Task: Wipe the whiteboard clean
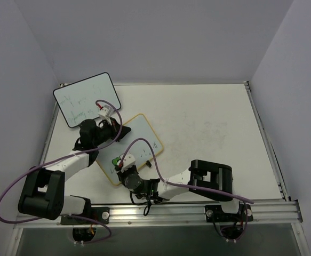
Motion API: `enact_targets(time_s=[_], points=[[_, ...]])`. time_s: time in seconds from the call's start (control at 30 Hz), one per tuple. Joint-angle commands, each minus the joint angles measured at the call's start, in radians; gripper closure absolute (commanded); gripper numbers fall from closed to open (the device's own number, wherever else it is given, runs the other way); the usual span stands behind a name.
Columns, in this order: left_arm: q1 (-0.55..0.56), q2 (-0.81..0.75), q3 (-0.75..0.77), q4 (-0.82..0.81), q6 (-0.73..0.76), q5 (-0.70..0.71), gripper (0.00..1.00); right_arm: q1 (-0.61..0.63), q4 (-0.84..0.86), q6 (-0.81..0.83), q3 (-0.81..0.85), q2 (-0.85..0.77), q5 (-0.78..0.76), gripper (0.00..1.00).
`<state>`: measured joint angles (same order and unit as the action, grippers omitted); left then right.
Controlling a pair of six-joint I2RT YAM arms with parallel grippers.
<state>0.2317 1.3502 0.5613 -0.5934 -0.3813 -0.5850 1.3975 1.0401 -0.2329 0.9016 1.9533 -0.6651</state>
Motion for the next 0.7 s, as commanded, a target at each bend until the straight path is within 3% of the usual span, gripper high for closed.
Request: enact_targets(time_s=[0.0,0.67], points=[[0.006,-0.019,-0.001,0.01,0.016,0.024,0.98,0.014,-0.014,0.013,-0.019,0.05,0.124,1.0],[0.043,-0.002,0.012,0.032,0.041,0.053,0.98,0.034,-0.002,0.084,0.077,0.11,0.122,1.0]])
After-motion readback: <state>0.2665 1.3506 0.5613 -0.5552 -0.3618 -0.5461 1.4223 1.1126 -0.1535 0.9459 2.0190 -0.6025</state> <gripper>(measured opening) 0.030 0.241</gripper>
